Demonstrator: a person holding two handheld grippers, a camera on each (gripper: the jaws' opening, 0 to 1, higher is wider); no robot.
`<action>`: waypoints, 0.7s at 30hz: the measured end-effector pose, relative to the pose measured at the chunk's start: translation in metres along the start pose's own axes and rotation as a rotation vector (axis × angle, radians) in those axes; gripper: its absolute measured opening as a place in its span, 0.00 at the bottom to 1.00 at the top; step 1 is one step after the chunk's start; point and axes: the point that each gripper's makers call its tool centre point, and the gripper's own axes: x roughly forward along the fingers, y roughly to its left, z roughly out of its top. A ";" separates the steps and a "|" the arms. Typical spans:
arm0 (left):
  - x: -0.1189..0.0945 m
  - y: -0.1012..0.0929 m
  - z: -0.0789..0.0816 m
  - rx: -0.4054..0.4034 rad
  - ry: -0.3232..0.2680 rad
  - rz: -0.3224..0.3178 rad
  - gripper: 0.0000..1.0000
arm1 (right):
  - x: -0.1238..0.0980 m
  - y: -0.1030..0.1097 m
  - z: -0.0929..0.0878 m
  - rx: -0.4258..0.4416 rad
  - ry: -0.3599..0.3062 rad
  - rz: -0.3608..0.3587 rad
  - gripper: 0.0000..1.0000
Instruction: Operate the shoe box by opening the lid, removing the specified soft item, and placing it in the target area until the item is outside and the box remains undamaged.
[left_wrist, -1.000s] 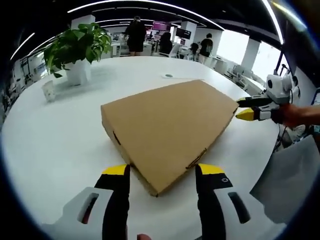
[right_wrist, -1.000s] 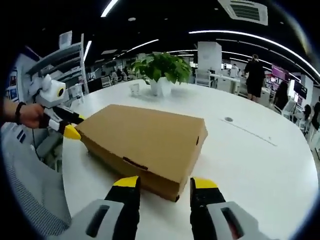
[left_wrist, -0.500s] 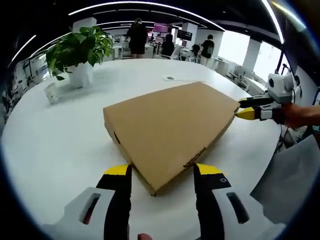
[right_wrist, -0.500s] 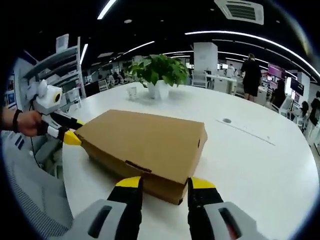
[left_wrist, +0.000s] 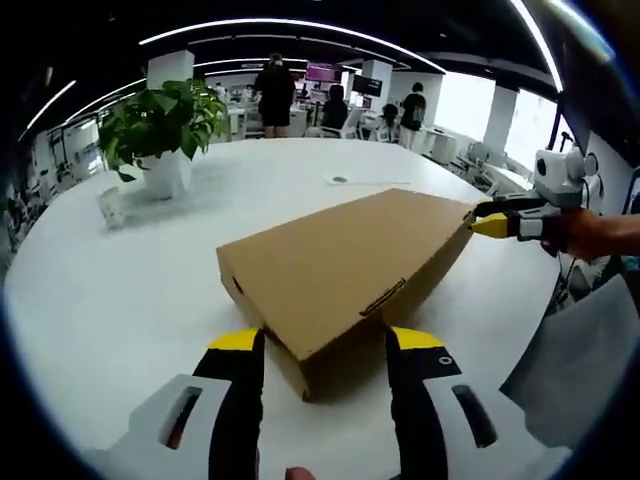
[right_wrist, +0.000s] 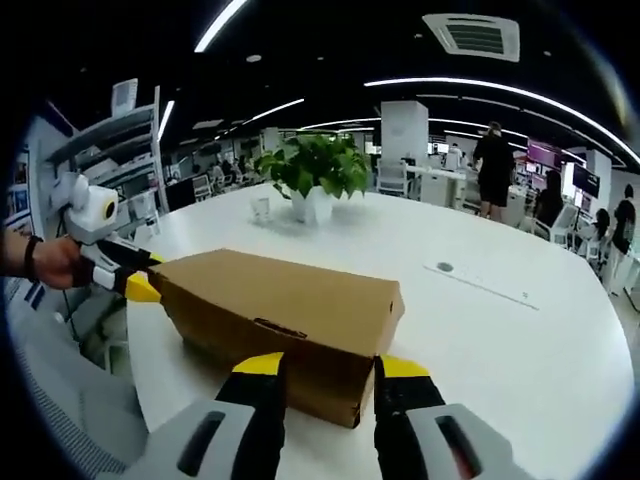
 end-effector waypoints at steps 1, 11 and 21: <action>-0.001 0.000 0.001 0.000 -0.002 -0.004 0.50 | -0.001 0.000 0.003 0.008 -0.001 0.002 0.31; -0.012 -0.001 0.022 0.001 -0.060 -0.051 0.52 | -0.004 -0.004 0.034 0.009 -0.048 -0.009 0.31; -0.012 0.007 0.039 0.112 -0.075 0.001 0.47 | -0.003 -0.010 0.062 0.040 -0.106 -0.031 0.30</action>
